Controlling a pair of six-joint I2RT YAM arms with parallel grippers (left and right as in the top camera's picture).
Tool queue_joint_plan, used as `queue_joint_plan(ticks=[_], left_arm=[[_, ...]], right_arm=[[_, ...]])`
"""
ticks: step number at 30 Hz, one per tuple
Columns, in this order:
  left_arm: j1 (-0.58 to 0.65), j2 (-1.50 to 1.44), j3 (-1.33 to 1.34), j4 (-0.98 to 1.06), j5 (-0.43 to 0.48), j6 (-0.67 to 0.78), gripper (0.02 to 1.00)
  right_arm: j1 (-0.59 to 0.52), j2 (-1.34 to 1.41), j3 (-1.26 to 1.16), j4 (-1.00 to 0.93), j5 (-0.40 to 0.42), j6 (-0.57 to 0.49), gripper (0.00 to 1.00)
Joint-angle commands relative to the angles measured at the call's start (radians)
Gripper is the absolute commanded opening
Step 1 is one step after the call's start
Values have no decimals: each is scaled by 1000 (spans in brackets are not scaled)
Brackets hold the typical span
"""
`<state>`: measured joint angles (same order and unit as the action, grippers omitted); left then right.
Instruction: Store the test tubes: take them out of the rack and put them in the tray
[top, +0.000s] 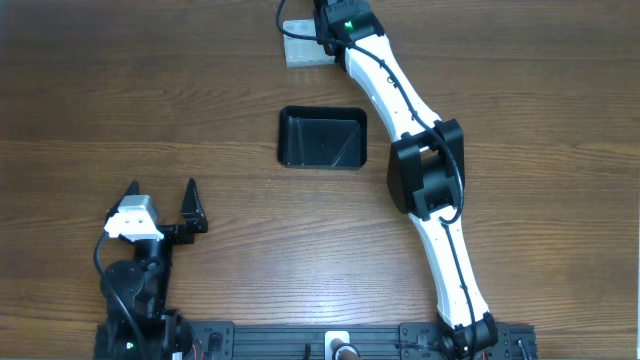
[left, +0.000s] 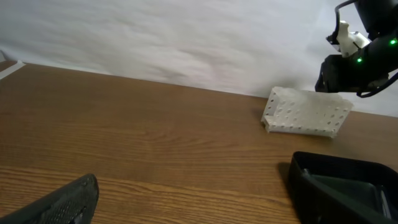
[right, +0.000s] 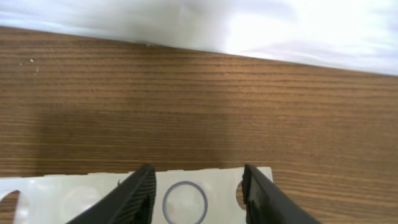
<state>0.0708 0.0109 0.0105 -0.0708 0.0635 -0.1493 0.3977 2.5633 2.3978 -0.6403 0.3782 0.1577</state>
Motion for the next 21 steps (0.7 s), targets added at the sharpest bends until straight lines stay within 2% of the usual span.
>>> queue_joint_plan(ticks=[1,14,21], left_arm=[[5,-8,-5,-4,-8,15,996],[5,-8,-5,-4,-8,15,998],[5,-8,-5,-4,-8,15,998]], right_arm=[[-5,8,-5,-5,16,6,386],[-7,8,-5,-14,16,6,84],[-8,8,-5,-18,16,6,60]])
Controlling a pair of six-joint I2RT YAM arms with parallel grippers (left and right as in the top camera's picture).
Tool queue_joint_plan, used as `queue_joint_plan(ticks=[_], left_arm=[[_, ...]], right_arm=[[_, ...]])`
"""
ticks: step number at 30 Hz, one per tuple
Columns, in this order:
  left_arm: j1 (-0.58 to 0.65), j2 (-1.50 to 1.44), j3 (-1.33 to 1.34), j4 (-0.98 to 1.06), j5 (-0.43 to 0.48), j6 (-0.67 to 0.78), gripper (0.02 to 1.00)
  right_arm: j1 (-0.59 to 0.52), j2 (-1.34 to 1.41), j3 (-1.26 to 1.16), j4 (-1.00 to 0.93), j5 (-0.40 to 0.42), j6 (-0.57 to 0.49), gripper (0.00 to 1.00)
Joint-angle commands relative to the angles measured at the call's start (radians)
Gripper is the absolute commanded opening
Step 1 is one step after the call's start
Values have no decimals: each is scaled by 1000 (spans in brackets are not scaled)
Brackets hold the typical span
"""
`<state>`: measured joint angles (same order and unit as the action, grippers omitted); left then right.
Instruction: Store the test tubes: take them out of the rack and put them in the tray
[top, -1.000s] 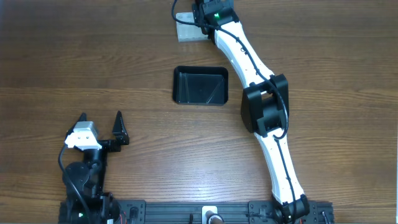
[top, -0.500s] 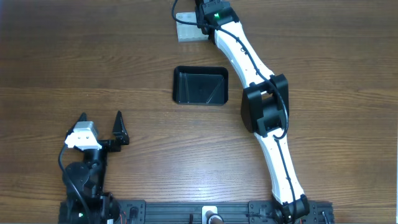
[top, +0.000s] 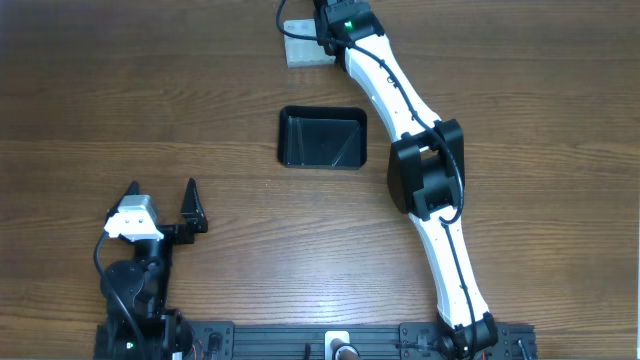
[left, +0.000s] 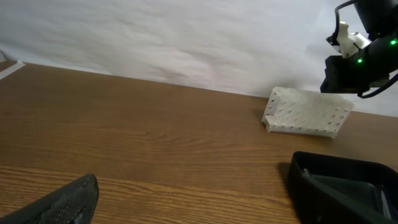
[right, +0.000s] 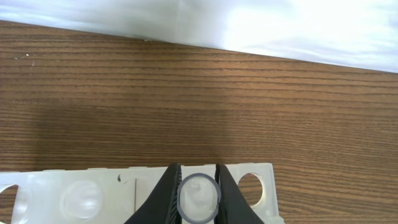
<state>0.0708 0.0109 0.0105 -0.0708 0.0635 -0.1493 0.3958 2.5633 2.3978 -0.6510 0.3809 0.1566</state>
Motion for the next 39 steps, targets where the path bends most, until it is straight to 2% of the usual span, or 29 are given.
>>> queue_joint_plan(ticks=[1,23,39], left_arm=[[5,-8,-5,-4,-8,15,998],[5,-8,-5,-4,-8,15,996],[5,-8,-5,-4,-8,15,998]], right_arm=[[-6,8,-5,-6,13,7,58],[-2,-106,-2,-4,13,7,56],[44,-243,-2,-26,13,20,38]])
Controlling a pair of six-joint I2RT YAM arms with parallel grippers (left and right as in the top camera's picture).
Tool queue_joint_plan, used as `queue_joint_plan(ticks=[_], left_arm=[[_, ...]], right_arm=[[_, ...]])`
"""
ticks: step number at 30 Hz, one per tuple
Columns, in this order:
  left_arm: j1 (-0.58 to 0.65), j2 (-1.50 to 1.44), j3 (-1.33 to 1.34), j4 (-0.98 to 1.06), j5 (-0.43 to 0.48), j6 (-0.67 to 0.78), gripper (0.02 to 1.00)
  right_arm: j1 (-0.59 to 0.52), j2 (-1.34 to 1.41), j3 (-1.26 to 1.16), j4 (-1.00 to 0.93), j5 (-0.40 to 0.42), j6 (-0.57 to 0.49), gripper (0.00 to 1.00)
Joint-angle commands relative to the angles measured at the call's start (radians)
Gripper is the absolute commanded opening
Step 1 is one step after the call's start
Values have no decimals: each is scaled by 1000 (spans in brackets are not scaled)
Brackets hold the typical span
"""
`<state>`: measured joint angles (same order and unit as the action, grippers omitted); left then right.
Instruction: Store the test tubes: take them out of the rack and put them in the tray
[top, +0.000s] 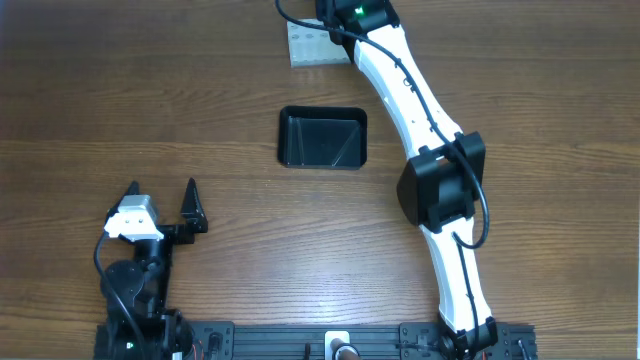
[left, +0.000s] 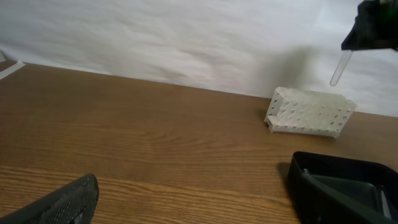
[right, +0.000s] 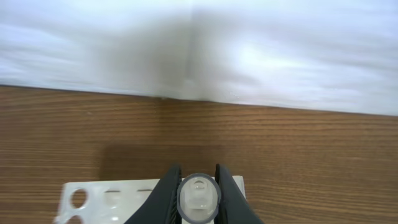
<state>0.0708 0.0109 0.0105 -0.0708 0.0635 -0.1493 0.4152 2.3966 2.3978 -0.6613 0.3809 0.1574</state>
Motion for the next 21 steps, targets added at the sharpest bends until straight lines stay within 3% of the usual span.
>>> queue_joint_plan(ticks=[1,8,14,21], left_arm=[[5,-8,-5,-4,-8,15,998],[5,-8,-5,-4,-8,15,998],[5,-8,-5,-4,-8,15,996],[5,-8,-5,-4,-8,15,998]], right_arm=[[29,-89,-2,-27,13,34,38],[38,-158,-2,-215,-7,222,23],[45,-164,-3,-513,-153,362,9],[51,-144,-4,-688,-247,389,12]])
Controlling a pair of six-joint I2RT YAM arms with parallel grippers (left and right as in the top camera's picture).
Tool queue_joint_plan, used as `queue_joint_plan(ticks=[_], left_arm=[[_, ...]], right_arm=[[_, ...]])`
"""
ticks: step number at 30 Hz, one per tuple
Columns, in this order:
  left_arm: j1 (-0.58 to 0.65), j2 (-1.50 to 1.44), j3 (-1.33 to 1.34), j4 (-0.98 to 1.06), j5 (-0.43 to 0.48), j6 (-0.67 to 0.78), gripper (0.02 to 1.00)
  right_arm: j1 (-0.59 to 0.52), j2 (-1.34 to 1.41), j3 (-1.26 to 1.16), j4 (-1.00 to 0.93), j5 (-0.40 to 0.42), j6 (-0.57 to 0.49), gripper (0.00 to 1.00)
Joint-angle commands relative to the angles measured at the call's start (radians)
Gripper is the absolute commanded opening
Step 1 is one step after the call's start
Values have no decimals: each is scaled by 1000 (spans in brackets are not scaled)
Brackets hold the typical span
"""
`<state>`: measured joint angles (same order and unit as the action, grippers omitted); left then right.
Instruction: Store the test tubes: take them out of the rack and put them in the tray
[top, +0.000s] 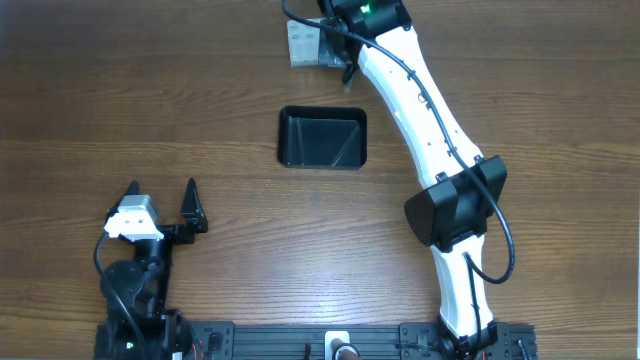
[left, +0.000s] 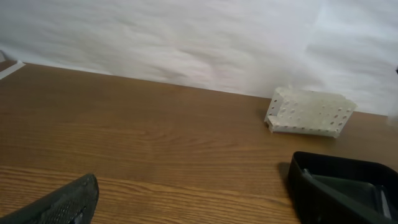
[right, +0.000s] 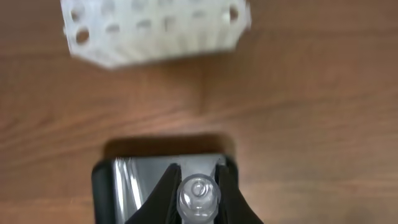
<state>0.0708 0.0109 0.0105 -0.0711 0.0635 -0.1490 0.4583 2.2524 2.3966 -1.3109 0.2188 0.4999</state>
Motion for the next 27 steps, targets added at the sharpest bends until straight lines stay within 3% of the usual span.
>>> queue_joint_plan(ticks=[1,10,27], left_arm=[[5,-8,-5,-4,-8,15,998],[5,-8,-5,-4,-8,14,998],[5,-8,-5,-4,-8,14,998]], right_arm=[[8,6,-3,-49,-99,47,9],[12,28,-3,-150,-249,47,9],[-21,116,-3,-284,-289,-9,9]])
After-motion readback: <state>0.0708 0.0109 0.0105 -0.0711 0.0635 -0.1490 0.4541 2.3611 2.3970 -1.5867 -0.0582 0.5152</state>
